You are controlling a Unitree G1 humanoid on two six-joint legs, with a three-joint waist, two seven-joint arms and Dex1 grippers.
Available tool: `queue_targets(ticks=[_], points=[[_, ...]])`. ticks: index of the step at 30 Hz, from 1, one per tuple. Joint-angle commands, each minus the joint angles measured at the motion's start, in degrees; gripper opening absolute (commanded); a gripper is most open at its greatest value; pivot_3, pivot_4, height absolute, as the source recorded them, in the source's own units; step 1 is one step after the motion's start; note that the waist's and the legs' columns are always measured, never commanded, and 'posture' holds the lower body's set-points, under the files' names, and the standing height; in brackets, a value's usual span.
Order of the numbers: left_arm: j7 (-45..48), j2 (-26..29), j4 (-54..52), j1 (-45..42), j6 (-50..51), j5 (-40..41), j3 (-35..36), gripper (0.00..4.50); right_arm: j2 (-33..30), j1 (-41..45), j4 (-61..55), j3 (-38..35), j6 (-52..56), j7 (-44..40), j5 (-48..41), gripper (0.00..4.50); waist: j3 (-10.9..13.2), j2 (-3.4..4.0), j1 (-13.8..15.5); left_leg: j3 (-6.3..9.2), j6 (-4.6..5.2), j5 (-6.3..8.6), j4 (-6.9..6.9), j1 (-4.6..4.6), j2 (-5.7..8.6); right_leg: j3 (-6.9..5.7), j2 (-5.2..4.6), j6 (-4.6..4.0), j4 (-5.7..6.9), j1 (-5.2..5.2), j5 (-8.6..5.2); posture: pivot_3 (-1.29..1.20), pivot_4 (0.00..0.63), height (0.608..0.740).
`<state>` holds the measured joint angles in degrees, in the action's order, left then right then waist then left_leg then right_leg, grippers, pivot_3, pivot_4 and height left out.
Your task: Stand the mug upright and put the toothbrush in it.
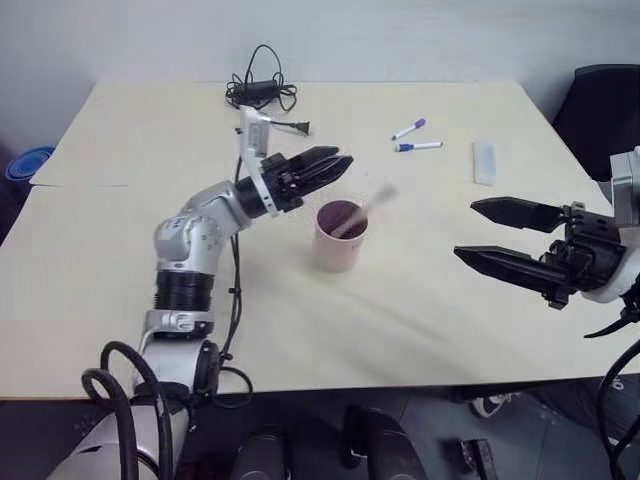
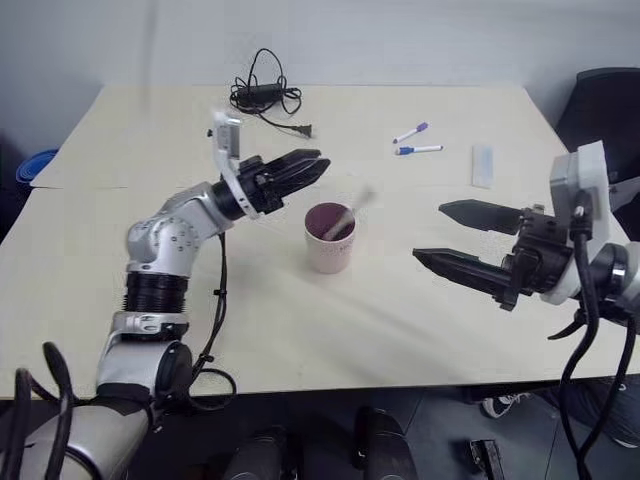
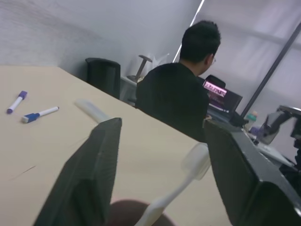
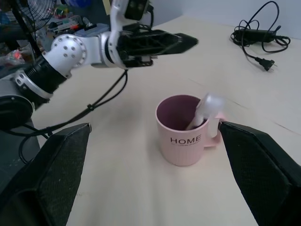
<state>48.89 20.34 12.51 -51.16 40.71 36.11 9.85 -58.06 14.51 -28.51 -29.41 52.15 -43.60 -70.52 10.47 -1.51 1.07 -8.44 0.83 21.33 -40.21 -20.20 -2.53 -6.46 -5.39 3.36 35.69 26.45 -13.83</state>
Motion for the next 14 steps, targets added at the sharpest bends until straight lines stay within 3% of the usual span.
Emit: queue_targets(ticks=[1,5,7,9,14], points=[[7.2,11.2,-9.5,3.5,4.4,3.0,1.7,4.05,-0.7,1.3,1.6,0.9,-2.0,-3.0,1.9,4.50,0.0,0.02,-0.4,-0.01,-0.01,0.00,0.01,0.00,-0.02,0.00,0.02,0.00,-0.01,0.01,0.00,0.00,0.150,0.740],[20.1,29.7,-13.0,8.8,2.8,1.0,0.8,4.05,-2.7,1.6,5.6,3.4,-2.7,-9.0,6.0,4.50,0.0,0.05,-1.0,-0.03,-0.05,0.00,0.04,-0.01,-0.05,-0.09,0.08,-0.04,-0.04,0.03,-0.02,0.00,0.150,0.740],[27.9,40.4,-12.7,14.0,-7.3,-6.4,-1.7,4.05,-4.6,0.8,8.0,5.6,-5.4,-13.7,11.1,4.50,0.0,0.08,-1.0,-0.04,-0.05,0.01,0.05,-0.02,-0.04,-0.11,0.07,-0.04,-0.08,0.03,-0.02,0.00,0.150,0.740],[33.1,47.3,-11.0,18.7,-18.0,-12.4,-2.6,4.05,-5.6,1.0,10.5,7.7,-8.4,-16.5,15.8,4.50,0.1,0.19,-1.0,-0.07,-0.05,0.07,0.10,0.02,-0.03,-0.17,0.04,-0.07,-0.15,0.03,-0.04,0.00,0.150,0.740],[34.2,49.3,-9.6,21.1,-19.3,-11.3,0.2,4.05,-5.1,4.1,15.1,11.7,-11.9,-19.2,21.7,4.50,0.1,0.22,-0.3,-0.09,0.03,0.10,0.04,-0.03,-0.01,-0.19,-0.05,-0.10,-0.31,0.06,-0.06,0.00,0.150,0.740]])
